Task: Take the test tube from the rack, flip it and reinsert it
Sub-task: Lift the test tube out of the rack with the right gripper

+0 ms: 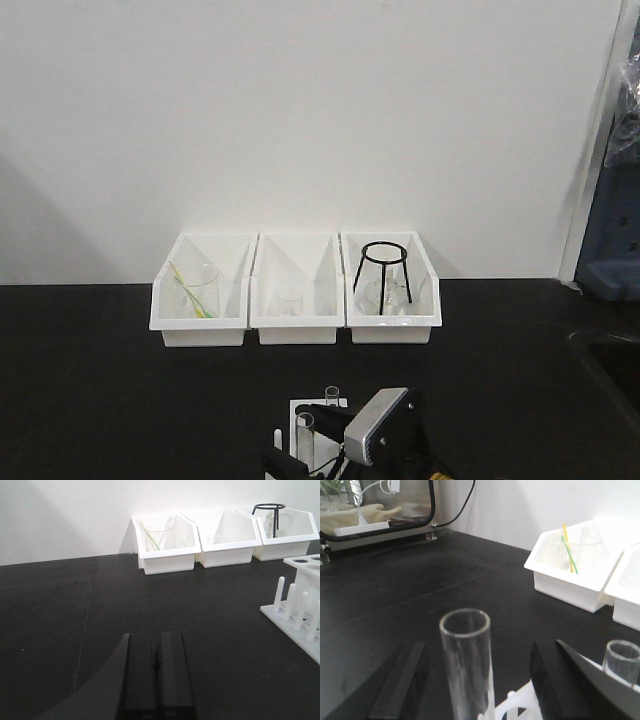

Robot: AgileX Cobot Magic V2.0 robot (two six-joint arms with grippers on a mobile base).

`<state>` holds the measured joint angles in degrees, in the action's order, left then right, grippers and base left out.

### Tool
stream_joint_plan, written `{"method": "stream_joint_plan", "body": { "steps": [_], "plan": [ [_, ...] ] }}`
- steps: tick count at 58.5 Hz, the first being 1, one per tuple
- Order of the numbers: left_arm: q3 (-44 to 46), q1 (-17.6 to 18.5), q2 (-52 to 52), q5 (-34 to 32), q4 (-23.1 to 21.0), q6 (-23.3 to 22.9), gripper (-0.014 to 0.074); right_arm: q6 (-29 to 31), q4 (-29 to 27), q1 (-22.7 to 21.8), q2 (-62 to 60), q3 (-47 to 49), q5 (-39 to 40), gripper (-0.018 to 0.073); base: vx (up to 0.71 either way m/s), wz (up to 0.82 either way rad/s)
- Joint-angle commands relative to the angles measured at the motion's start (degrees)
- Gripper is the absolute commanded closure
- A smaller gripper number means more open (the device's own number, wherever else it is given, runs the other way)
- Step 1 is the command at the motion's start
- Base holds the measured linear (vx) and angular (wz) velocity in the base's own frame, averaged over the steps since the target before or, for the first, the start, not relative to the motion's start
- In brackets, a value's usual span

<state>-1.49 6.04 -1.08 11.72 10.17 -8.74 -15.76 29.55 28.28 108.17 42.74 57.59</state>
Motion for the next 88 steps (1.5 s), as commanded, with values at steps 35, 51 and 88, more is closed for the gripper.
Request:
{"method": "stream_joint_plan", "body": {
  "steps": [35, 51, 88],
  "plan": [
    [0.23, 0.01, -0.46, -4.61, -0.27, -0.50, 0.0602, 0.17, -0.38, 0.00, -6.64, 1.56, 3.32, 0.0575, 0.00, 0.00],
    [0.23, 0.01, -0.46, -4.61, -0.27, -0.50, 0.0602, -0.41, -0.38, -0.11, -24.81, 8.10, -10.40, 0.0574, 0.00, 0.00],
    [0.23, 0.01, -0.46, -4.61, -0.27, -0.50, 0.0602, 18.24, 29.11, -0.21, -35.55, 14.87, -41.03, 0.0570, 0.00, 0.00]
  ]
}}
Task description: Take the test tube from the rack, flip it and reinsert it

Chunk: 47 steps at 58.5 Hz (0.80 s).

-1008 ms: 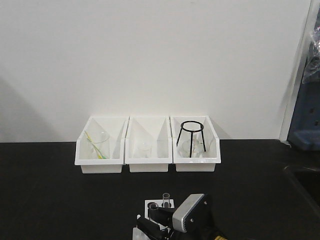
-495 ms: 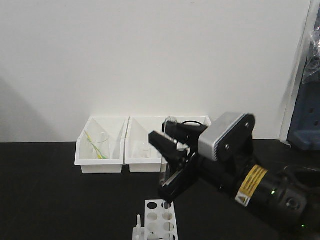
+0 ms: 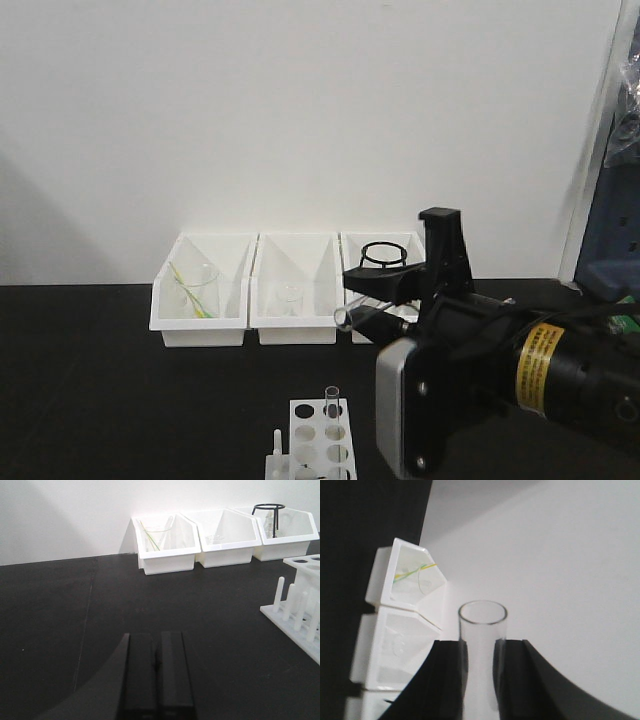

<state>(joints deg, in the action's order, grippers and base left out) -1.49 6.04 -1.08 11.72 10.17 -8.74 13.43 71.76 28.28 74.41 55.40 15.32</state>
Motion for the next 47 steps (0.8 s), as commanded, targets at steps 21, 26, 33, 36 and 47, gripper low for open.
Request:
{"method": "stream_joint_plan", "body": {
  "steps": [21, 26, 33, 36, 47],
  "plan": [
    [0.23, 0.01, -0.46, -4.61, -0.27, -0.50, 0.0602, -35.20, -46.04, -0.21, 0.37, 1.06, 7.04, 0.0570, 0.00, 0.00],
    [0.23, 0.01, -0.46, -4.61, -0.27, -0.50, 0.0602, -35.40, -44.57, -0.21, 1.82, -2.83, 17.10, 0.0570, 0.00, 0.00],
    [0.23, 0.01, -0.46, -4.61, -0.27, -0.50, 0.0602, -34.51, -44.56, -0.21, 5.21, -8.92, 30.94, 0.0570, 0.00, 0.00],
    [0.23, 0.01, -0.46, -4.61, -0.27, -0.50, 0.0602, -33.11, -44.51, -0.21, 6.92, -10.55, 34.32, 0.0570, 0.00, 0.00],
    [0.23, 0.01, -0.46, -4.61, -0.27, -0.50, 0.0602, -30.82, -41.78, -0.21, 12.32, -11.98, 41.51, 0.0570, 0.00, 0.00]
  ]
}}
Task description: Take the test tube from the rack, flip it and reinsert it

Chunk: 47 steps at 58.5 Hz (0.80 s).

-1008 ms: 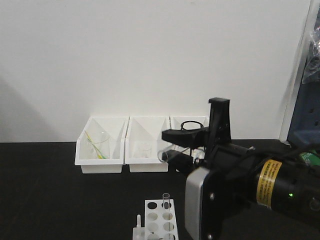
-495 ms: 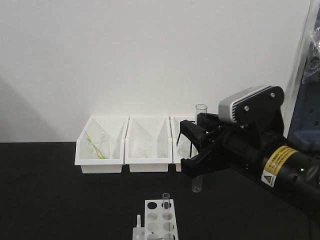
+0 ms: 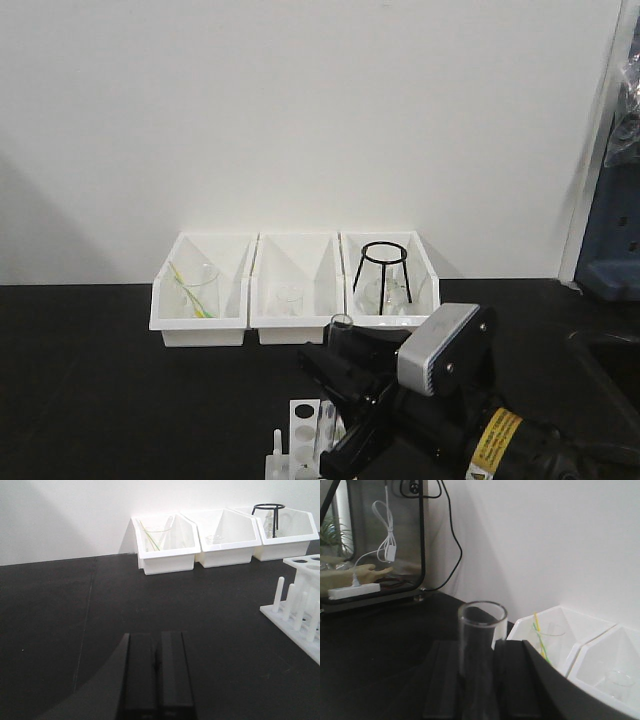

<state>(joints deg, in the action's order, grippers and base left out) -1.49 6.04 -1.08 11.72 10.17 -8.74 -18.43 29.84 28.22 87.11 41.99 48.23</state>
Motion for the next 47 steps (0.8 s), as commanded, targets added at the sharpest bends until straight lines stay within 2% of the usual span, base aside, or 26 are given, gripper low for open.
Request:
{"method": "stream_joint_plan", "body": {
  "steps": [1, 27, 47],
  "plan": [
    [0.23, 0.01, -0.46, -4.61, -0.27, -0.50, 0.0602, 1.04, 0.38, -0.15, 0.12, 1.42, 9.05, 0.0570, 0.00, 0.00],
    [0.23, 0.01, -0.46, -4.61, -0.27, -0.50, 0.0602, 4.04, 0.88, -0.15, 7.34, 1.42, 11.79, 0.0570, 0.00, 0.00],
    [0.23, 0.01, -0.46, -4.61, -0.27, -0.50, 0.0602, 6.12, 3.70, -0.15, 14.57, 1.42, 13.08, 0.0567, 0.00, 0.00]
  ]
}}
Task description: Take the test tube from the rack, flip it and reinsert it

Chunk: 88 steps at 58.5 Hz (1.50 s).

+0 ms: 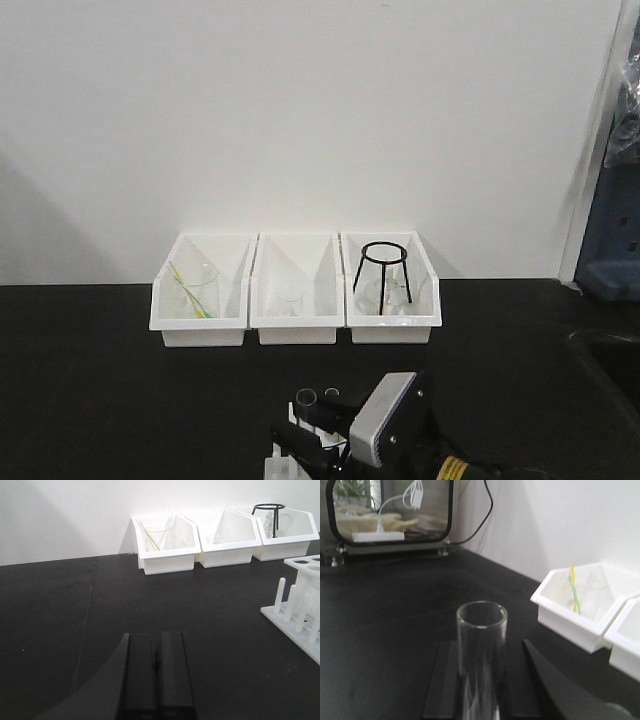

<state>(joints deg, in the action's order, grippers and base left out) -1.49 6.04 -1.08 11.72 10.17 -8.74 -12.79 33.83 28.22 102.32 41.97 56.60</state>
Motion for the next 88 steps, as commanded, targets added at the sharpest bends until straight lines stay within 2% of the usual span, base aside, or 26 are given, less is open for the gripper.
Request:
{"method": "stream_joint_plan", "body": {
  "steps": [1, 11, 17, 27, 38, 45, 51, 55, 62, 68, 78, 88],
  "plan": [
    [0.23, 0.01, -0.46, -4.61, -0.27, -0.50, 0.0602, 0.48, -0.36, -0.15, -0.34, 1.45, 4.71, 0.0566, 0.00, 0.00],
    [0.23, 0.01, -0.46, -4.61, -0.27, -0.50, 0.0602, 0.43, -0.37, -0.15, 2.15, 1.45, 6.13, 0.0547, 0.00, 0.00],
    [0.23, 0.01, -0.46, -4.61, -0.27, -0.50, 0.0602, 0.48, -0.65, -0.15, 2.67, 1.45, 7.02, 0.0496, 0.00, 0.00],
    [0.23, 0.01, -0.46, -4.61, -0.27, -0.50, 0.0602, 0.48, -0.77, -0.15, 2.67, 1.45, 7.49, 0.0335, 0.00, 0.00],
    [0.23, 0.01, -0.46, -4.61, -0.27, -0.50, 0.0602, 0.17, -0.83, -0.15, 1.85, 1.45, 9.75, 0.0108, 0.00, 0.00],
    [0.23, 0.01, -0.46, -4.61, -0.27, -0.50, 0.0602, -0.96, -2.51, -0.15, -2.02, 1.45, 9.84, 0.0060, 0.00, 0.00],
    [0.23, 0.01, -0.46, -4.61, -0.27, -0.50, 0.0602, -5.01, -5.18, -0.15, -8.31, 1.45, 6.43, 0.0092, 0.00, 0.00],
    [0.23, 0.01, -0.46, -4.61, -0.27, -0.50, 0.0602, -8.25, -6.01, -0.15, -13.69, 1.45, 0.93, 0.0150, 0.00, 0.00],
    [0.23, 0.01, -0.46, -4.61, -0.27, -0.50, 0.0602, -12.25, -4.72, -0.15, -24.94, 1.45, -15.39, 0.0339, 0.00, 0.00],
    [0.23, 0.01, -0.46, -4.61, -0.27, -0.50, 0.0602, -16.49, -2.23, -0.15, -34.74, 1.45, -30.74, 0.0567, 0.00, 0.00],
    [0.23, 0.01, -0.46, -4.61, -0.27, -0.50, 0.0602, -23.50, 0.72, -0.15, -52.63, -4.04, -46.92, 0.0573, 0.00, 0.00],
    [0.23, 0.01, -0.46, -4.61, -0.27, -0.50, 0.0602, -23.66, 0.89, -0.15, -72.92, -12.02, -59.04, 0.0570, 0.00, 0.00]
  ]
}}
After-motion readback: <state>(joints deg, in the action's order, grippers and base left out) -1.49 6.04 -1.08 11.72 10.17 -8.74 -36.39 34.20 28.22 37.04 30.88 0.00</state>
